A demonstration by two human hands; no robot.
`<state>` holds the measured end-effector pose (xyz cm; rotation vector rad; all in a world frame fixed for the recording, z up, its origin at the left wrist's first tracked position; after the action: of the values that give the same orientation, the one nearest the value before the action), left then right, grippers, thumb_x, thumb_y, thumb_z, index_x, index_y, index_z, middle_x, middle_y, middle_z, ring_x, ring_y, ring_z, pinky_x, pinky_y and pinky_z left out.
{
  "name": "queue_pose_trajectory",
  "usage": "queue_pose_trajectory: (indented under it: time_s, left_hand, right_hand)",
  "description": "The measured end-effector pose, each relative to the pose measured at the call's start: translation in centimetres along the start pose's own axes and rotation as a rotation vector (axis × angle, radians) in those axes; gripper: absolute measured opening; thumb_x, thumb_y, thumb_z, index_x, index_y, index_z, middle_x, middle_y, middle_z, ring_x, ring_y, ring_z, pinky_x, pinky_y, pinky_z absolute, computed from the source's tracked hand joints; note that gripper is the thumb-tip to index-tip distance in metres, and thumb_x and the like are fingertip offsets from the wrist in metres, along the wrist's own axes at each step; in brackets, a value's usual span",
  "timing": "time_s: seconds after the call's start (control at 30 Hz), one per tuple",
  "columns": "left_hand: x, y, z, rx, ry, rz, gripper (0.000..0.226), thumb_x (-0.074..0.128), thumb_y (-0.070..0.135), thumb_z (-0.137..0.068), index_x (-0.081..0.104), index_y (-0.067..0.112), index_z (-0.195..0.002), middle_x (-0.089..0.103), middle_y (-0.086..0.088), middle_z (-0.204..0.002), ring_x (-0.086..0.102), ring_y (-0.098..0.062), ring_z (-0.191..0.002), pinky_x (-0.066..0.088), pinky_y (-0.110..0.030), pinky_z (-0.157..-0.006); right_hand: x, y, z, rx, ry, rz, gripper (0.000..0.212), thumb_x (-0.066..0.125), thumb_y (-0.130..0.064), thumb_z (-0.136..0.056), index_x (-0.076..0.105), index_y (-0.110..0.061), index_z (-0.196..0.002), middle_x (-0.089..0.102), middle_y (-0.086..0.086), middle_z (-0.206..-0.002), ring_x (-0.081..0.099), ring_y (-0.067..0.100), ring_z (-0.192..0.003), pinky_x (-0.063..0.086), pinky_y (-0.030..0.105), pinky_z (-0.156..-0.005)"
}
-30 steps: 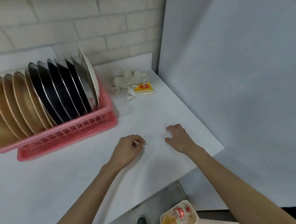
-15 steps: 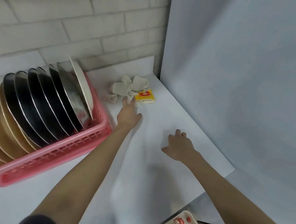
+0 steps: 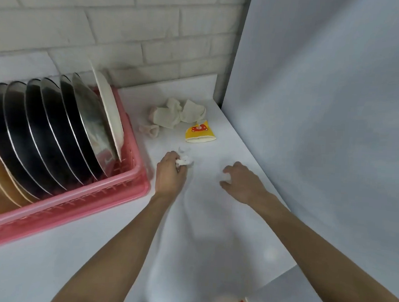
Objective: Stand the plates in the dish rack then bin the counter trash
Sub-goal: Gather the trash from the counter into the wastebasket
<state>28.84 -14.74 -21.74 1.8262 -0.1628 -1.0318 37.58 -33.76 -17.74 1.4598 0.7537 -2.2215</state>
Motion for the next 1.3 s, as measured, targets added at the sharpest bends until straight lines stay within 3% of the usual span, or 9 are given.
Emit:
queue_pose_trajectory:
  time_s: [0.17, 0.27, 0.37, 0.47, 0.67, 0.8, 0.93, 1.1, 1.3]
  left_hand:
    - [-0.1, 0.0, -0.1, -0.009, -0.022, 0.089, 0.021, 0.049, 0.014, -0.091, 0.051, 0.024, -0.11, 0.063, 0.002, -0.088, 0.058, -0.017, -0.078, 0.045, -0.033, -0.066]
    - [0.3, -0.3, -0.5, 0.059, -0.019, 0.02, 0.017, 0.049, 0.012, -0.088, 0.065, 0.014, -0.096, 0.063, -0.007, -0.09, 0.059, -0.029, -0.081, 0.048, -0.044, -0.073]
    - [0.4, -0.5, -0.7, 0.023, -0.037, -0.008, 0.02, 0.044, 0.021, -0.083, 0.06, 0.009, -0.085, 0.055, -0.007, -0.084, 0.054, -0.035, -0.079, 0.041, -0.04, -0.071]
    - [0.5, -0.1, -0.4, 0.031, -0.049, -0.018, 0.039, 0.039, 0.037, -0.083, 0.061, 0.007, -0.092, 0.052, -0.006, -0.088, 0.053, -0.033, -0.084, 0.038, -0.04, -0.075]
    - [0.9, -0.4, -0.5, 0.003, -0.076, -0.089, 0.044, 0.047, 0.043, -0.081, 0.058, 0.005, -0.101, 0.046, -0.008, -0.102, 0.047, -0.027, -0.099, 0.038, -0.04, -0.089]
    - [0.8, -0.5, -0.6, 0.008, -0.047, -0.056, 0.016, 0.057, 0.019, -0.09, 0.055, 0.005, -0.098, 0.05, -0.01, -0.104, 0.046, -0.028, -0.099, 0.04, -0.042, -0.088]
    - [0.1, -0.8, -0.6, -0.008, 0.007, 0.056, 0.008, 0.057, 0.015, -0.093, 0.05, 0.01, -0.093, 0.054, -0.005, -0.094, 0.049, -0.026, -0.091, 0.04, -0.039, -0.077]
    - [0.4, -0.8, -0.3, -0.023, -0.041, 0.029, 0.012, 0.047, 0.029, -0.089, 0.044, 0.018, -0.086, 0.058, 0.0, -0.078, 0.054, -0.03, -0.076, 0.042, -0.04, -0.063]
    - [-0.1, 0.5, 0.0, 0.044, -0.041, 0.022, 0.01, 0.04, 0.027, -0.082, 0.045, 0.02, -0.087, 0.055, 0.001, -0.072, 0.051, -0.028, -0.071, 0.036, -0.038, -0.063]
  right_hand:
    - [-2.9, -3.6, -7.2, -0.157, 0.259, 0.102, 0.047, 0.058, -0.024, -0.093, 0.048, -0.013, -0.138, 0.039, 0.01, -0.137, 0.048, 0.03, -0.118, 0.047, 0.042, -0.094]
    - [-3.5, -5.5, -11.1, -0.19, 0.326, 0.27, 0.043, 0.06, -0.025, -0.092, 0.052, -0.013, -0.132, 0.044, 0.012, -0.131, 0.049, 0.032, -0.113, 0.042, 0.042, -0.091]
    - [-3.2, -6.9, -13.2, -0.197, 0.335, 0.363, 0.032, 0.058, -0.022, -0.093, 0.06, -0.012, -0.123, 0.049, 0.013, -0.128, 0.048, 0.032, -0.114, 0.04, 0.043, -0.092]
    - [-2.7, -6.9, -13.6, -0.224, 0.34, 0.387, 0.027, 0.055, -0.018, -0.094, 0.064, -0.014, -0.119, 0.054, 0.009, -0.13, 0.048, 0.03, -0.116, 0.038, 0.041, -0.092]
    - [-2.2, -5.4, -12.1, -0.323, 0.345, 0.195, 0.022, 0.055, -0.02, -0.096, 0.069, -0.014, -0.112, 0.065, 0.003, -0.123, 0.051, 0.029, -0.116, 0.041, 0.039, -0.089]
    - [-2.7, -4.1, -9.8, -0.307, 0.369, -0.129, 0.019, 0.051, -0.02, -0.099, 0.062, -0.007, -0.106, 0.069, 0.012, -0.093, 0.06, 0.035, -0.085, 0.046, 0.04, -0.072]
    - [-3.3, -3.3, -6.7, -0.312, 0.394, -0.321, 0.021, 0.046, -0.024, -0.103, 0.059, -0.008, -0.104, 0.061, 0.007, -0.074, 0.052, 0.028, -0.065, 0.044, 0.039, -0.061]
    - [-1.8, -4.7, -5.6, -0.366, 0.28, -0.228, 0.027, 0.043, -0.017, -0.101, 0.059, -0.019, -0.123, 0.067, 0.006, -0.101, 0.059, 0.028, -0.082, 0.05, 0.04, -0.074]
    - [1.4, -5.1, -5.1, -0.301, 0.223, 0.084, 0.039, 0.051, -0.022, -0.095, 0.055, -0.024, -0.134, 0.048, 0.01, -0.125, 0.053, 0.03, -0.109, 0.047, 0.038, -0.088]
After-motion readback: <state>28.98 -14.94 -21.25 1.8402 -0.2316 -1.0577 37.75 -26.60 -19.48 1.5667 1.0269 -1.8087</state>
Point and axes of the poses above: each hand's wrist, its own z-axis away from the middle knuckle, its own x-axis out of the palm, y = z × x, the point moved 9 cm from there along -z, towards the middle knuckle
